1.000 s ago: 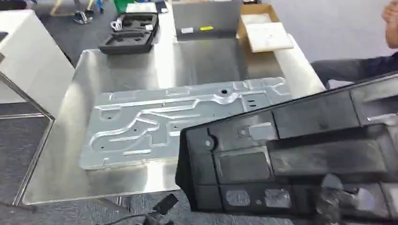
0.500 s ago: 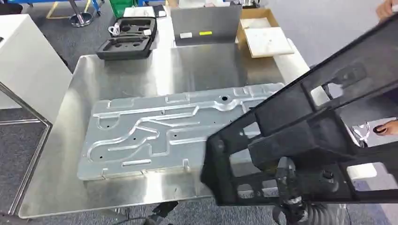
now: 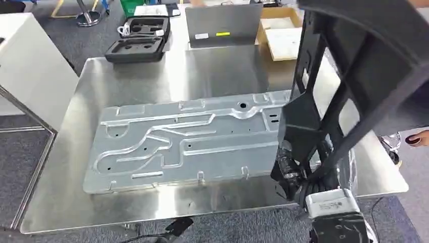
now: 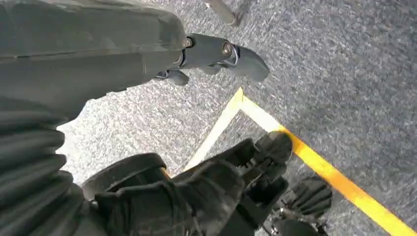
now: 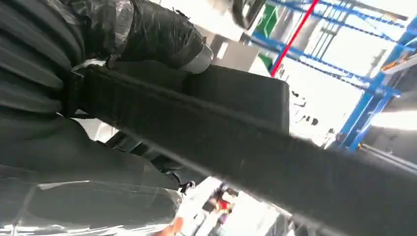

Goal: Take the parts from the cabinet and place them on the table.

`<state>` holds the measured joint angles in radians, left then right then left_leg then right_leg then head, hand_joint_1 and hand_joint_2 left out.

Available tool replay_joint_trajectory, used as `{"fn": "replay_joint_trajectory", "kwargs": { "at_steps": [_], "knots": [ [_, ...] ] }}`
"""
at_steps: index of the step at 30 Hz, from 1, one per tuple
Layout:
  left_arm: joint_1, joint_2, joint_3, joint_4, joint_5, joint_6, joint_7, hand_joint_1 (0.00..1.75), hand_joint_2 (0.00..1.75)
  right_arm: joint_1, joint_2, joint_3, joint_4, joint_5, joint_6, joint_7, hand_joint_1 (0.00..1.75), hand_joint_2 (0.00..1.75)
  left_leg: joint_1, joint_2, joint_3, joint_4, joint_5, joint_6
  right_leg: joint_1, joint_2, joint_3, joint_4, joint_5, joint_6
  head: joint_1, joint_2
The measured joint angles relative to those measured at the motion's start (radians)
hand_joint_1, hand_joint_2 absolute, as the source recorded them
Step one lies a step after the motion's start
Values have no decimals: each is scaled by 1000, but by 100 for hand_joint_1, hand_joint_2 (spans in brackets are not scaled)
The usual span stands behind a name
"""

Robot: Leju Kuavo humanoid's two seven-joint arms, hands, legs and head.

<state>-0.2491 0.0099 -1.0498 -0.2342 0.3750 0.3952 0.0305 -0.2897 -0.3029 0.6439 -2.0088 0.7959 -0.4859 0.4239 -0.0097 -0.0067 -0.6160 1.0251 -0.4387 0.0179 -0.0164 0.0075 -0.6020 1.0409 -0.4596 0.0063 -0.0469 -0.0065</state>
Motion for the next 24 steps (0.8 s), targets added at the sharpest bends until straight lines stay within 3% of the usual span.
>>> {"fn": "replay_joint_trajectory", "kwargs": {
  "at_steps": [1,2,4,5,6,7,8,10,11,13,15,16,17,18,20,21,22,24],
  "knots": [
    [-1,0,-1,0,-5,-5,2,0,175,-20,-9,0,6,39,25,29,164,175,3,1,-7,12,-12,-7,-5,-1,3,-3,3,-6,1,0],
    [-4,0,-3,0,-9,-11,2,0,175,-36,-19,-1,16,79,53,53,164,175,3,1,-21,50,-39,-14,-7,-1,3,-3,3,-9,-8,0],
    [-8,-1,-6,0,-15,-29,13,0,175,-80,-50,-5,41,138,152,82,164,175,9,2,-87,194,-109,-23,-7,-1,1,-3,4,-12,-9,0],
    [-9,-1,-10,0,-18,-34,18,0,175,-114,-71,-8,60,157,214,86,164,175,11,2,-120,264,-133,-26,-6,0,0,-3,5,-13,-12,0],
    [-11,-1,-13,0,-20,-39,23,0,175,-140,-92,-11,84,171,274,87,164,175,11,2,-143,309,-139,-26,-6,0,1,-3,5,-13,-13,0],
    [-12,-2,-13,0,-20,-39,27,0,175,-160,-114,-16,104,202,328,87,164,175,11,2,-141,297,-117,-24,-5,0,2,-3,4,-13,-12,0],
    [-13,-3,-13,0,-20,-36,33,0,175,-186,-140,-16,123,253,403,87,164,175,11,2,-117,245,-83,-20,-5,-1,2,-3,4,-13,-12,0],
    [-13,-5,-13,0,-20,-20,39,0,175,-246,-192,-16,161,347,563,87,164,175,10,2,-31,69,1,-7,-3,0,3,-3,4,-12,-13,0],
    [-14,-5,-14,0,-20,-15,40,0,175,-271,-212,-16,180,372,626,87,164,175,7,1,-6,15,-5,2,-4,0,2,-3,4,-10,-12,0],
    [-12,-10,-14,0,-12,-8,38,0,175,-299,-270,-16,228,377,719,87,164,175,0,0,0,2,-4,4,-2,-2,-4,-7,8,6,-13,0],
    [-6,-12,-14,0,-7,-6,33,0,175,-306,-321,-16,265,362,753,89,164,175,1,-5,-2,-3,0,12,-1,-4,0,-15,11,19,-12,0],
    [-6,-13,-14,0,-5,-6,33,0,175,-307,-350,-16,275,343,770,90,164,175,10,-3,7,-21,9,22,-3,-4,-4,-11,2,25,-11,0],
    [-8,-14,-14,0,-5,-3,32,0,175,-305,-384,-19,283,323,785,90,164,175,7,-3,11,-25,11,25,-3,-4,-12,11,-14,29,-10,0],
    [-10,-17,-14,0,-2,-1,32,0,175,-298,-411,-25,291,307,791,90,164,175,7,-3,11,-25,11,33,-3,-3,-38,69,-48,32,-10,0],
    [-10,-20,-14,0,2,2,28,0,175,-263,-456,-45,306,279,797,90,164,175,5,-3,12,-25,8,37,-2,-3,-119,227,-111,38,-10,0],
    [-8,-22,-14,0,3,3,26,0,175,-241,-475,-55,312,267,799,90,164,175,5,-3,11,-23,7,39,-3,-3,-150,280,-119,41,-9,0],
    [-7,-23,-14,0,3,3,26,0,175,-221,-494,-64,317,261,801,90,164,175,5,-3,12,-22,5,39,-4,-4,-156,280,-102,43,-9,0],
    [-8,-26,-14,0,3,3,25,0,175,-196,-525,-84,322,258,801,90,164,175,6,-3,13,-12,-3,37,-9,-4,-107,162,-21,48,-8,0]
  ]
}}
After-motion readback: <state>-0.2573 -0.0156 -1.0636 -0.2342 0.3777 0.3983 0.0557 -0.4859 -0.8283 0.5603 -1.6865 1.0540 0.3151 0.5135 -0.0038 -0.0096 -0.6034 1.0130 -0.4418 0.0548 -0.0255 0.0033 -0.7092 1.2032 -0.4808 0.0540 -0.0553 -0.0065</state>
